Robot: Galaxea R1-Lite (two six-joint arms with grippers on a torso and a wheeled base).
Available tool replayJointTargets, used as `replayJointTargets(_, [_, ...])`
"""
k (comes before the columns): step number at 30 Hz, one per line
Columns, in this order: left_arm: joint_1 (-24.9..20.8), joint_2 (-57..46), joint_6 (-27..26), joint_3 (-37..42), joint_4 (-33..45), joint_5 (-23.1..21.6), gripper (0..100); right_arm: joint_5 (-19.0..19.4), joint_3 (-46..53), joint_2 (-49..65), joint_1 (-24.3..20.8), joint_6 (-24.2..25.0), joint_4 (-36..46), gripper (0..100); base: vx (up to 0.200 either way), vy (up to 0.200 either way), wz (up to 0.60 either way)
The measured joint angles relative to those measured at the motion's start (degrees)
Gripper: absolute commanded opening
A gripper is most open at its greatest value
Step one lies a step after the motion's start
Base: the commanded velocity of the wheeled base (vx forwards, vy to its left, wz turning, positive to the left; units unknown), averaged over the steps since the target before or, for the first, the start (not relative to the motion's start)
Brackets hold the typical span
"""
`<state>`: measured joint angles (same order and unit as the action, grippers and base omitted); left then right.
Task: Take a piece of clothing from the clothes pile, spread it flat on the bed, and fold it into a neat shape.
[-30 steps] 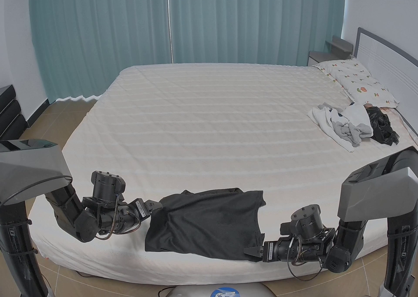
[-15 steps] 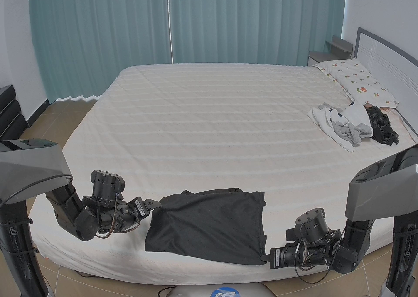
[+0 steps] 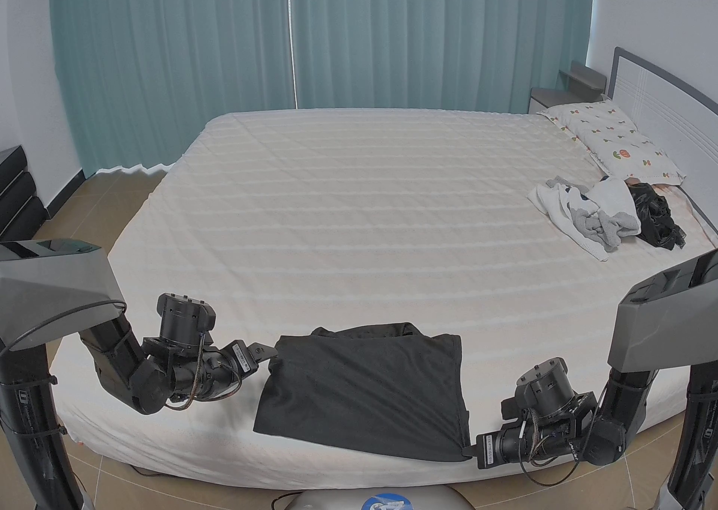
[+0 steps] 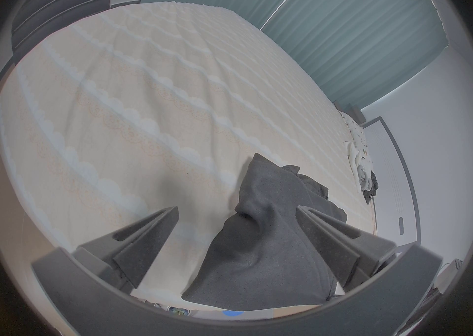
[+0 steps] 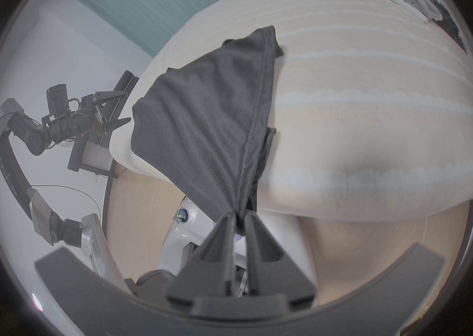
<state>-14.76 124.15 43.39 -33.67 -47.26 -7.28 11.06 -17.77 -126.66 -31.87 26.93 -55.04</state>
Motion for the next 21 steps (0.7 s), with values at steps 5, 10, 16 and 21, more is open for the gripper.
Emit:
replayJointTargets(5, [-0.01,0.05,0.05,-0.04,0.0,-0.05,100,-0.88,-1.29,0.28,0.09,0.11,-0.88,100,0.0,0.0,0.0])
replayJointTargets(10, [-0.04,0.05,0.11,-0.04,0.0,-0.09,100,-0.99,-3.56,1.24,1.89,0.93,-4.73,100,0.0,0.0,0.0])
replayJointTargets(16, [-0.15,0.05,0.29,0.02,0.0,-0.2,100,-2.02,-10.19,1.22,4.95,4.74,-5.45,100,0.0,0.0,0.0])
replayJointTargets(21, [-0.3,0.07,0.34,0.11,0.0,-0.2,100,-3.73,-17.75,-1.48,6.12,7.63,-4.27,100,0.0,0.0,0.0])
